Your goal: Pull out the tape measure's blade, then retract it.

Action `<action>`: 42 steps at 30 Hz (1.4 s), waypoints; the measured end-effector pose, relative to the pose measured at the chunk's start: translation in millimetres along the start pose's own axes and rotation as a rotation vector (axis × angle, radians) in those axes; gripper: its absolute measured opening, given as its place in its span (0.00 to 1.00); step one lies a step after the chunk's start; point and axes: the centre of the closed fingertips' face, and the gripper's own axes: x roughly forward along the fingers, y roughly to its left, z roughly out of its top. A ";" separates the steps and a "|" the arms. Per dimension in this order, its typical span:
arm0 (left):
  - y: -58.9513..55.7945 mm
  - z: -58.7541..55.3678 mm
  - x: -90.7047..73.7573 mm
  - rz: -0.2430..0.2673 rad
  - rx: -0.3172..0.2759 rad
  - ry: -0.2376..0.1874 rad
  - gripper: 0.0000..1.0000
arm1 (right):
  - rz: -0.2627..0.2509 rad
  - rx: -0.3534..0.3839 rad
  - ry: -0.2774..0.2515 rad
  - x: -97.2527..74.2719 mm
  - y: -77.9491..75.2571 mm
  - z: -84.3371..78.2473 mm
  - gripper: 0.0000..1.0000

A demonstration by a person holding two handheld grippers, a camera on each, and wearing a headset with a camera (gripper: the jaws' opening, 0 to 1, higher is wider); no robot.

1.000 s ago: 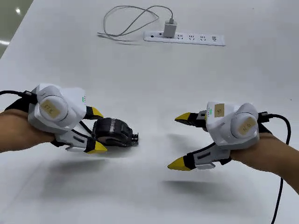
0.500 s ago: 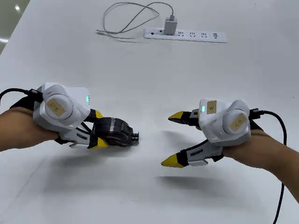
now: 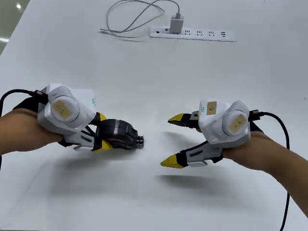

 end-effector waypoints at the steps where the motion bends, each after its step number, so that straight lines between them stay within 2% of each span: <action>1: 0.0 0.0 -0.1 0.001 -0.006 -0.001 0.29 | -0.001 -0.002 -0.006 2.1 -0.6 1.1 0.60; 7: 1.6 0.5 0.5 0.010 -0.034 0.003 0.29 | 0.001 -0.012 -0.031 16.8 -4.3 4.5 0.52; 15: 1.5 -0.1 0.7 0.007 -0.020 0.002 0.29 | 0.021 -0.022 -0.047 30.3 -7.7 10.6 0.45; 35: 0.7 -0.2 0.5 0.007 -0.017 0.000 0.28 | 0.057 -0.092 -0.051 49.2 -8.0 14.2 0.22; 42: 0.9 0.1 0.3 0.008 -0.017 -0.007 0.28 | 0.069 -0.113 -0.044 56.1 -6.9 12.5 0.19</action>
